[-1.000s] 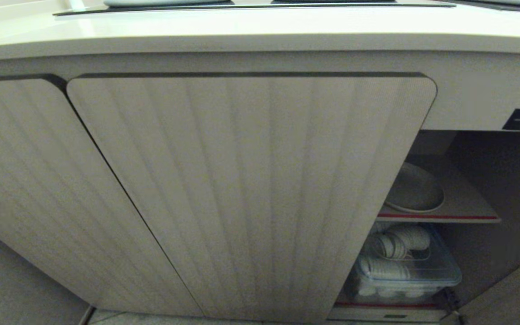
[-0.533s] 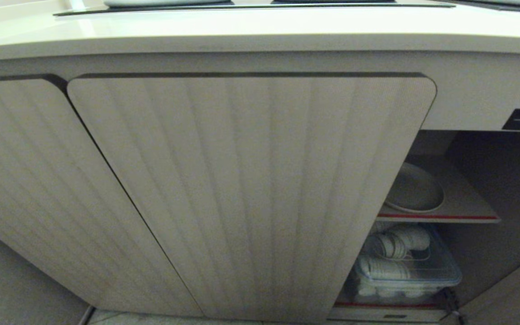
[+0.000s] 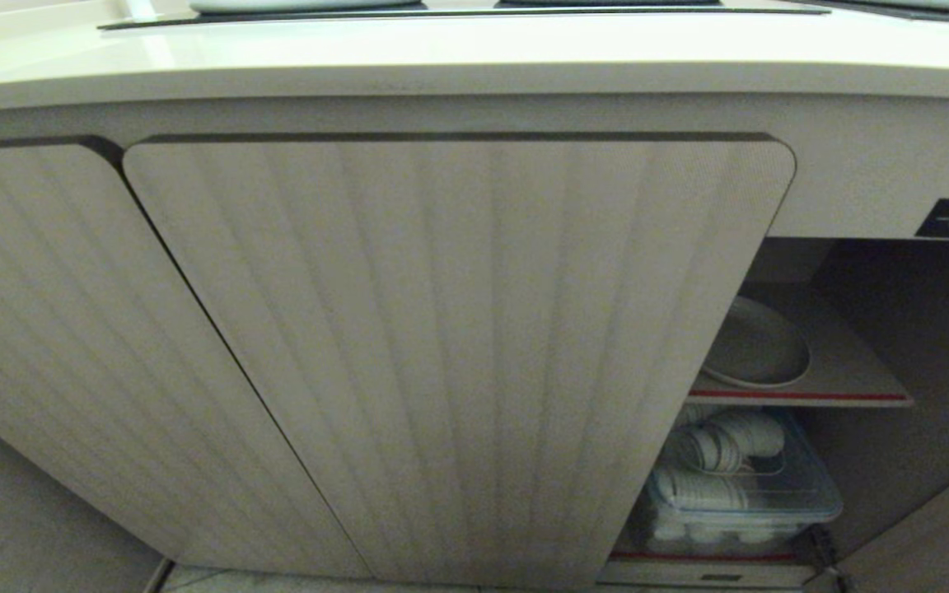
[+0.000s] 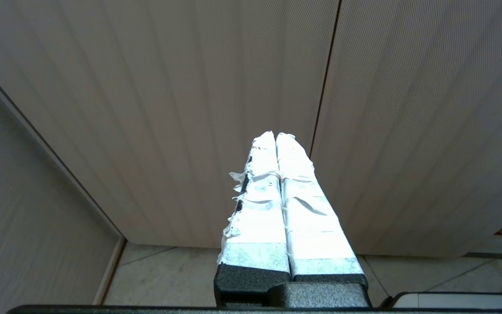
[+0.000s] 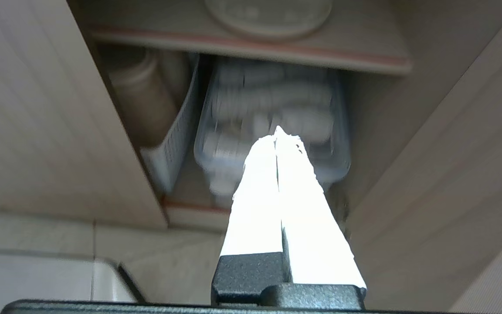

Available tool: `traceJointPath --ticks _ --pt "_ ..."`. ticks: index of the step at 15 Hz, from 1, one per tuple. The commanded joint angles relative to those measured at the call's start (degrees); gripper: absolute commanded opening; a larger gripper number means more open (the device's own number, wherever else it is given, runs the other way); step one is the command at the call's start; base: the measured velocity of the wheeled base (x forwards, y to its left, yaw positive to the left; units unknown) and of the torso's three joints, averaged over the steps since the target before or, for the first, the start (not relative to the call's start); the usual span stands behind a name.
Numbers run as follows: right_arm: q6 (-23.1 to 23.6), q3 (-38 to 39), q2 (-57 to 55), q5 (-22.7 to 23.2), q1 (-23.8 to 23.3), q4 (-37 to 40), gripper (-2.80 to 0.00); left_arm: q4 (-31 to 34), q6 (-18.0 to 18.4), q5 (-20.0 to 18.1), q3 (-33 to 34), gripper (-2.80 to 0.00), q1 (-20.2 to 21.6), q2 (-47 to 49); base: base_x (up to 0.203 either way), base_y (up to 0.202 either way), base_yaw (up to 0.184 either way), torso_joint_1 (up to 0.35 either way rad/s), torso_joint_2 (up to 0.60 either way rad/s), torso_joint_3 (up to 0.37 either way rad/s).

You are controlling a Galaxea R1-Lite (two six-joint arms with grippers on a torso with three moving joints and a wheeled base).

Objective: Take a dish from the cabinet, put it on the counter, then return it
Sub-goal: Close the cabinet door

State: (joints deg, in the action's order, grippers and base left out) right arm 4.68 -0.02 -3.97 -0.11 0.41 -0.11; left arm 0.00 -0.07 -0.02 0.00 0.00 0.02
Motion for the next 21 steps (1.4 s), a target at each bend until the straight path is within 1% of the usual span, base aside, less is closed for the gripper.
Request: traceJointPath --ticks 1,21 --pt "-0.1 0.0 4.0 0.0 -0.1 0.1 -2.8 0.0 0.0 0.0 0.0 -2.8 0.0 0.0 0.0 0.0 0.0 0.0 0.0 0.0" --pt "-0.5 -0.1 4.0 0.0 -0.1 0.0 -2.8 0.0 -0.1 0.0 0.0 -2.8 0.0 0.0 0.0 0.0 0.0 0.0 0.0 0.0"
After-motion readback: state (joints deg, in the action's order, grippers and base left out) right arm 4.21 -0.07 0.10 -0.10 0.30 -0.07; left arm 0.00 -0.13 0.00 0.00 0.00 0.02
